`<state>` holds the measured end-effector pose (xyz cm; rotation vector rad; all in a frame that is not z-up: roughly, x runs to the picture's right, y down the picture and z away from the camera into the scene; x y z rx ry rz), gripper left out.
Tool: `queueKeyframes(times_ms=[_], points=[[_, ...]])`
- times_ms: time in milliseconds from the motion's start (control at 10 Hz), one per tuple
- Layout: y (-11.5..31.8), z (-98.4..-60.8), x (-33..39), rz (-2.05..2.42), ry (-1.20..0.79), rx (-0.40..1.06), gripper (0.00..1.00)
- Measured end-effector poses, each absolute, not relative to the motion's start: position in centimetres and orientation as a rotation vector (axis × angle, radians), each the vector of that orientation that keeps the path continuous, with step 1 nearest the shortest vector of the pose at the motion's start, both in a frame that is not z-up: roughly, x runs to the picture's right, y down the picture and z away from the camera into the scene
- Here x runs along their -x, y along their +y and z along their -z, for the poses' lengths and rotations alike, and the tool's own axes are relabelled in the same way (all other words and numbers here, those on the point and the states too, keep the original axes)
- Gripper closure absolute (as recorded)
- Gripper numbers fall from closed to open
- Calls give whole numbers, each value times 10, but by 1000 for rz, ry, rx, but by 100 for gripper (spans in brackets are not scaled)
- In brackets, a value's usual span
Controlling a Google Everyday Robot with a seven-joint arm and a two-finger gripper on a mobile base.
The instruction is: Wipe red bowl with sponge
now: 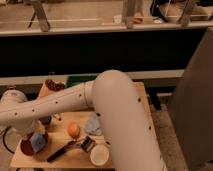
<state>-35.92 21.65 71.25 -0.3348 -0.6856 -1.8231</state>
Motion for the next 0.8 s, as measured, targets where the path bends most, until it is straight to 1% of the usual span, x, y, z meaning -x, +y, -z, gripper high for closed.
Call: queueKeyframes(times_ms=[800], points=[[233, -729, 364, 1827, -733, 342, 39]])
